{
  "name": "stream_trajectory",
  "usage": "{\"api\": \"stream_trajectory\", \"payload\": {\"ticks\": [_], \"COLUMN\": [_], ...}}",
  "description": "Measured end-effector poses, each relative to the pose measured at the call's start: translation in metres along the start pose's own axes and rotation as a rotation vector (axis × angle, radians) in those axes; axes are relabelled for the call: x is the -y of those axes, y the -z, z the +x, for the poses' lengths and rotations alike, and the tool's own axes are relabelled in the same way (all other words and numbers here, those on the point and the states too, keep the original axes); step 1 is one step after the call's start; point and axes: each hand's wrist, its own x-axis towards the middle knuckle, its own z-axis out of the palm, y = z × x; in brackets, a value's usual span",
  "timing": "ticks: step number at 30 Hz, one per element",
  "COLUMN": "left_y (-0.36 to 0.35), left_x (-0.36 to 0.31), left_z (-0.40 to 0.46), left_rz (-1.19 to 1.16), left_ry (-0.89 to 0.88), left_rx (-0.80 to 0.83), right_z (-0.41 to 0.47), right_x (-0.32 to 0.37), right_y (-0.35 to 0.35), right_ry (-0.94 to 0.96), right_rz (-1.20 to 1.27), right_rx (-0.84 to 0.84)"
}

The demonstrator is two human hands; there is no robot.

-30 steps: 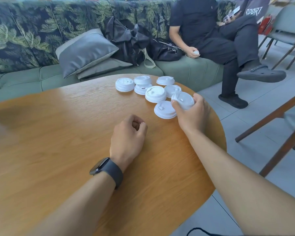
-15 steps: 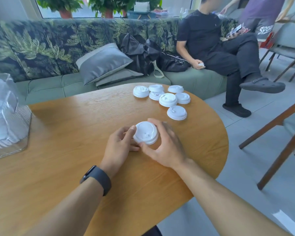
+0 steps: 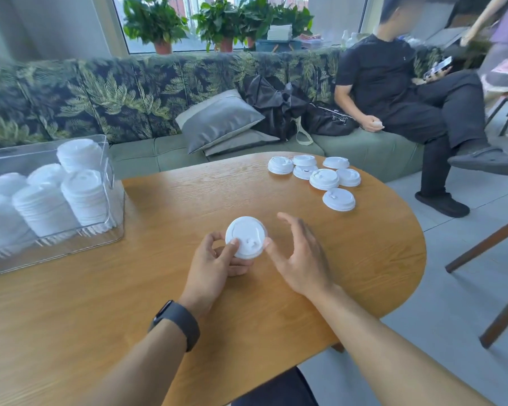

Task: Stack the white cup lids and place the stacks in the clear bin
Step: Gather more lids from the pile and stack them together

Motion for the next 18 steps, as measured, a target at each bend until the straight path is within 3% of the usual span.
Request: {"api": "stream_trajectory", "payload": {"ticks": [5,18], "left_y": [-0.001,-0.013], "left_x": [0.005,-0.001], "left_z": [0.001,0.047], "left_rz": [0.075,0.146], "left_ry": [-0.011,-0.023], "left_rx": [-0.003,-0.006], "right_z": [0.022,0.090], "right_x": [-0.029,-0.099], "right_y": [0.005,0.028], "right_ry": [-0.259,-0.576], "right_rz": [-0.108,-0.290], "right_rx": [-0.193,-0.231]}}
